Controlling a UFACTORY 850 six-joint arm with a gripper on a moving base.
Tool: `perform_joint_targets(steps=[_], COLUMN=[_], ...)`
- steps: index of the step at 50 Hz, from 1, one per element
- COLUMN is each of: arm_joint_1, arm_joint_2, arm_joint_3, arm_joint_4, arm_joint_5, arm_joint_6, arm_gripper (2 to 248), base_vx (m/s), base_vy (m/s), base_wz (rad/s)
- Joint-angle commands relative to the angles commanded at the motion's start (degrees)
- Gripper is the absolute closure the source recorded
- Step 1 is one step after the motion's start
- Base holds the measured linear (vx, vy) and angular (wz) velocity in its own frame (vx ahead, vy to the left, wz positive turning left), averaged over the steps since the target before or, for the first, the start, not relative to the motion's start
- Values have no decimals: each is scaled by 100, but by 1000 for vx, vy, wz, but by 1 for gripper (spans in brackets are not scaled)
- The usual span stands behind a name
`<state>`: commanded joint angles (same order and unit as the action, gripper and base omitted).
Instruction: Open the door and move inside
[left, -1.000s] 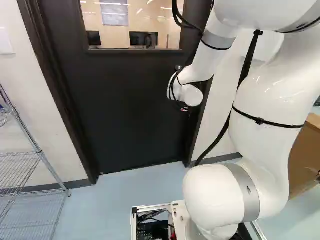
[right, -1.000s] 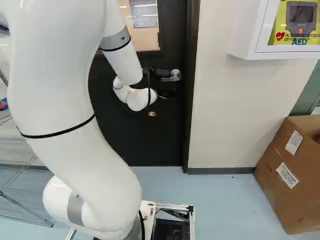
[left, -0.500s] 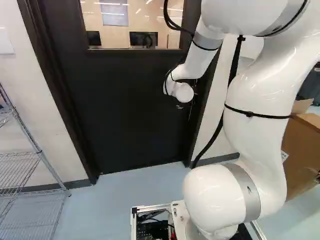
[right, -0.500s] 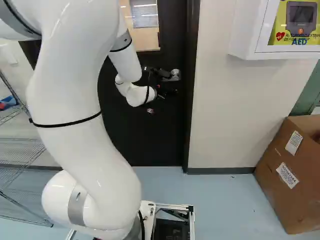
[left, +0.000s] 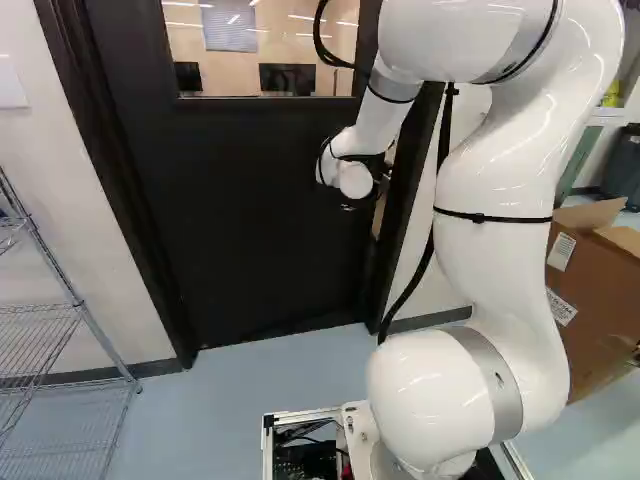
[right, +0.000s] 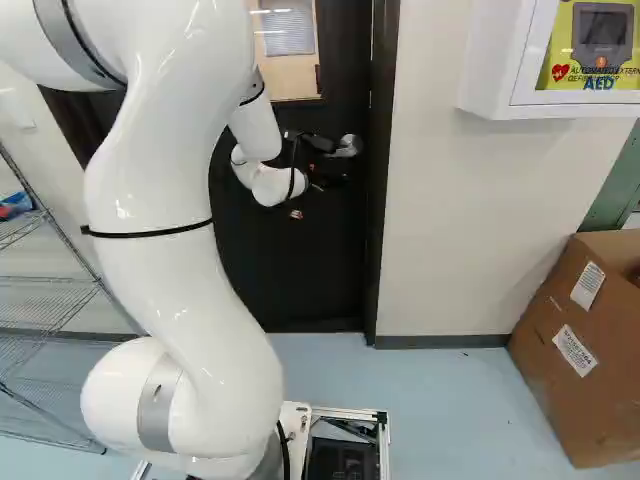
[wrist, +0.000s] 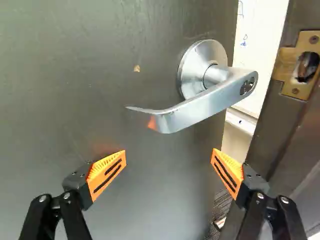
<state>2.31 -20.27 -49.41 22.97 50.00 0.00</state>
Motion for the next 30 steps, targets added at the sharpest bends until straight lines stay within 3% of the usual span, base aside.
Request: perform_joint_targets(steps=[30], arm_joint_1=[234], arm_joint_2=[-735], arm_joint_3=[-920], arm_joint_4=[0], arm_joint_5=[0], arm_joint_6=[0], arm_gripper=[3], base_vx=[0], base_vy=[0], base_wz=[0])
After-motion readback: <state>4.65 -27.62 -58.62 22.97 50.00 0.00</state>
